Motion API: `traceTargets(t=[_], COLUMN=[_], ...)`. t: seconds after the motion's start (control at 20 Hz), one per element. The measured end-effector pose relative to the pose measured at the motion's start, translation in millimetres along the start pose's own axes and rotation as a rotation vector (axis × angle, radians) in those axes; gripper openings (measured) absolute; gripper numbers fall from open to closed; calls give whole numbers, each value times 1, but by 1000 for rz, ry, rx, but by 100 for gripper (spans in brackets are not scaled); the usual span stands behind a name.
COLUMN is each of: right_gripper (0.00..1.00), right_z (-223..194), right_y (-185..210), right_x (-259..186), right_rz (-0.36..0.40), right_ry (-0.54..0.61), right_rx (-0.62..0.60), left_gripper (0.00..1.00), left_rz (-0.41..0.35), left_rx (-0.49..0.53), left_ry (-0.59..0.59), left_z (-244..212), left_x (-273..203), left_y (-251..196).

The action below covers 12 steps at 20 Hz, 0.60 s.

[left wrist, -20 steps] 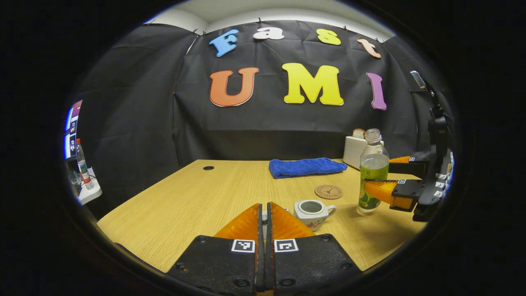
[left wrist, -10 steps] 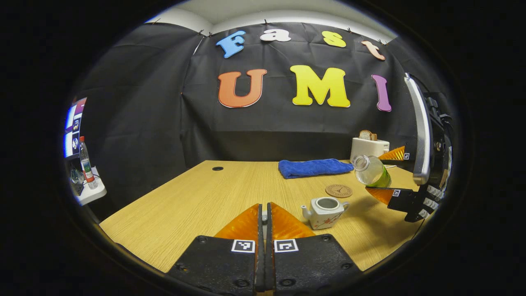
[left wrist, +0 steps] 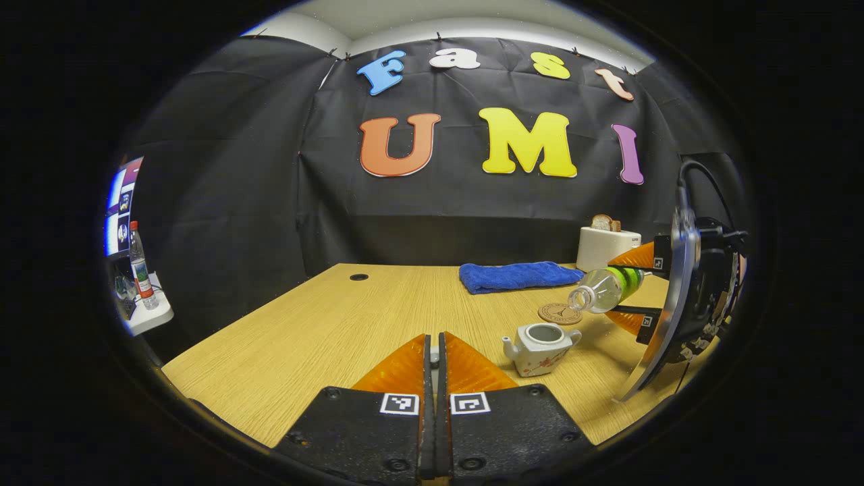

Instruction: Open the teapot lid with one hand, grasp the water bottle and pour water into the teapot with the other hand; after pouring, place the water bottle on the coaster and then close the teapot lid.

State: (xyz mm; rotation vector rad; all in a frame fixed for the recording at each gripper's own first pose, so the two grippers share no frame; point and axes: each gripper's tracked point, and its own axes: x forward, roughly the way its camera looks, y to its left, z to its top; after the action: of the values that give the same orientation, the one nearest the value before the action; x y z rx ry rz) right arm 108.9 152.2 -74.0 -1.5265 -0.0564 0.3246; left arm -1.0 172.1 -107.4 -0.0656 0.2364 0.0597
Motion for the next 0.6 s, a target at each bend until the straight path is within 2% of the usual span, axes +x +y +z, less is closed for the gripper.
traceTargets(t=[0.2, 0.6], right_gripper=[69, 69], right_z=[11, 23], right_y=[7, -8], right_x=[-1, 10], right_rz=[-32, -77], right_ry=[-26, -56], right_rx=[-150, -346], left_gripper=[3, 3], left_rz=[2, -1], left_rx=[-6, -15], left_ry=[4, 10], left_z=[-2, -6], left_x=[0, -2], left_y=[2, 5])
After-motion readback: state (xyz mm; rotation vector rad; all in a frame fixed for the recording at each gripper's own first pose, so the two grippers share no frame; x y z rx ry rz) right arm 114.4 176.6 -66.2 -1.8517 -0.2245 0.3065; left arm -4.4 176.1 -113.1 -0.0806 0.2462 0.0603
